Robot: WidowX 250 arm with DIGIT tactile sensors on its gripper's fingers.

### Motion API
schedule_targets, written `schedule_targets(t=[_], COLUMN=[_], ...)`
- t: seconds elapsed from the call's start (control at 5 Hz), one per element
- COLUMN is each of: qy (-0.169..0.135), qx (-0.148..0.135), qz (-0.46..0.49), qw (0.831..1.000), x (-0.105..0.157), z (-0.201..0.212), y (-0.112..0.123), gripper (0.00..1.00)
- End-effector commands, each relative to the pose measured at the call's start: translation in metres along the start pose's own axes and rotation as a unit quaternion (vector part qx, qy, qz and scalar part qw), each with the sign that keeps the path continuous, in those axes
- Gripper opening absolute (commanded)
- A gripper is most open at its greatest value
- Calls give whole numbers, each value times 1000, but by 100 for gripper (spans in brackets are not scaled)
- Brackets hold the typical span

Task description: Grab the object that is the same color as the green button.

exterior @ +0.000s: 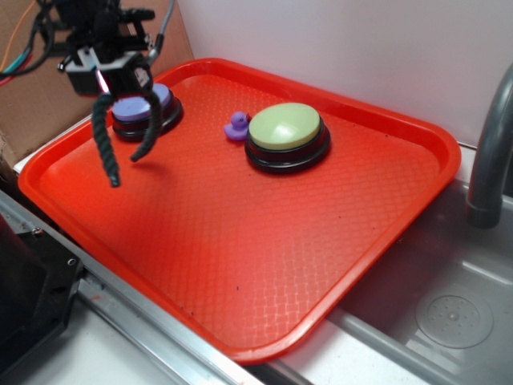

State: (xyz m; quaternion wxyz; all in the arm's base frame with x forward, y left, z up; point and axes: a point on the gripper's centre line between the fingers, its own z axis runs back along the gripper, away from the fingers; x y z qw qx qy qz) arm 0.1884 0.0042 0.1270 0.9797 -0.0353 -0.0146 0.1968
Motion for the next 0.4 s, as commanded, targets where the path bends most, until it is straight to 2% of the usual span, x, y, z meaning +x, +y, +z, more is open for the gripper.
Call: schedule_targets(t=[0.0, 0.2], qy=[2, 12], qx=[14, -10], qz=[-178, -159], qw=[984, 987], x=[-21, -25], z=[13, 10], y=[-6, 0], gripper=[0, 0])
